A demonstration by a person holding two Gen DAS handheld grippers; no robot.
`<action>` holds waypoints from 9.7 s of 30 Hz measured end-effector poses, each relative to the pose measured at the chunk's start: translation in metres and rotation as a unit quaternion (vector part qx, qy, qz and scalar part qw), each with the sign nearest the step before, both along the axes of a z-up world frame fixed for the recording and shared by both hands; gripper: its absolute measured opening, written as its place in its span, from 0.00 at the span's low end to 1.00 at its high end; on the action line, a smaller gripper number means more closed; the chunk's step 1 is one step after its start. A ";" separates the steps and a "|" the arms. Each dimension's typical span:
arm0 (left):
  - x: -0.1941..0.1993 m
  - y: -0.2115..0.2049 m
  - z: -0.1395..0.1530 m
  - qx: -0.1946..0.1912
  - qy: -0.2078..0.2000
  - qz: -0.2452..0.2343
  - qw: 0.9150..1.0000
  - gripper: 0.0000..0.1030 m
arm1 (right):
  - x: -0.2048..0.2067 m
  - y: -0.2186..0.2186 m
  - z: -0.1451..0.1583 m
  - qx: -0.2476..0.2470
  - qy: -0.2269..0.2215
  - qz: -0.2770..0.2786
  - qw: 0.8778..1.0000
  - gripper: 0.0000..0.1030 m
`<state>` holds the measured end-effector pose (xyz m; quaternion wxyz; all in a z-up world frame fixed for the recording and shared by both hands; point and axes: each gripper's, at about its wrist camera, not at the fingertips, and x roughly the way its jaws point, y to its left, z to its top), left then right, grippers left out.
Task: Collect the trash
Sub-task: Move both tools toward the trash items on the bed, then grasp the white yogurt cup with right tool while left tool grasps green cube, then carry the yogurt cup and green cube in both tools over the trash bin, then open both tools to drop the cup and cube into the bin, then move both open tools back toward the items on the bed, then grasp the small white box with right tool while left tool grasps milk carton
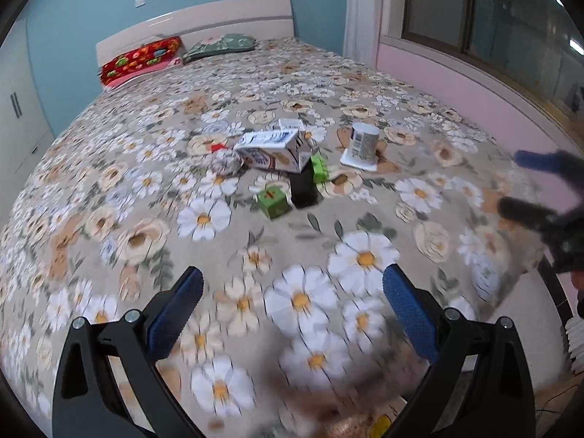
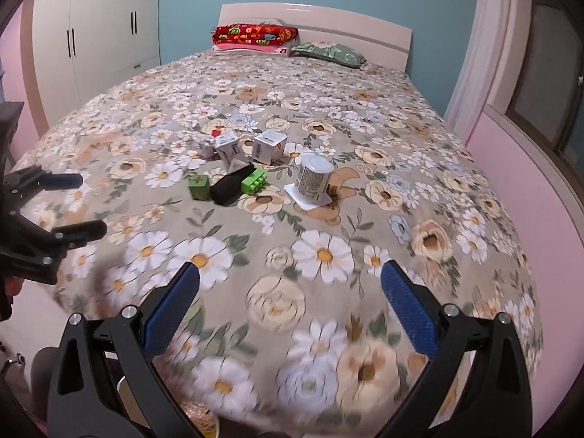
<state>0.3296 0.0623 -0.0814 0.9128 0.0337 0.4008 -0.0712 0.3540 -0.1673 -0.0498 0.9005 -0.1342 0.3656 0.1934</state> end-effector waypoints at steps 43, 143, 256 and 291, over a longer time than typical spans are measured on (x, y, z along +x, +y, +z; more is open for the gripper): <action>0.158 0.028 -0.102 -0.063 0.052 -0.122 0.989 0.40 | 0.235 0.033 -0.112 0.098 0.102 0.028 0.990 0.49; -0.199 -0.001 -0.232 -0.046 0.303 0.081 0.948 0.40 | -0.228 0.041 -0.225 -0.003 0.307 0.144 0.941 0.49; -0.092 0.004 0.009 -0.088 0.151 0.103 0.979 0.77 | -0.112 0.013 0.020 -0.005 0.084 0.087 0.993 0.68; 0.216 0.055 -0.069 -0.122 0.176 0.159 0.964 0.79 | 0.295 0.148 -0.062 0.014 0.218 -0.068 0.974 0.70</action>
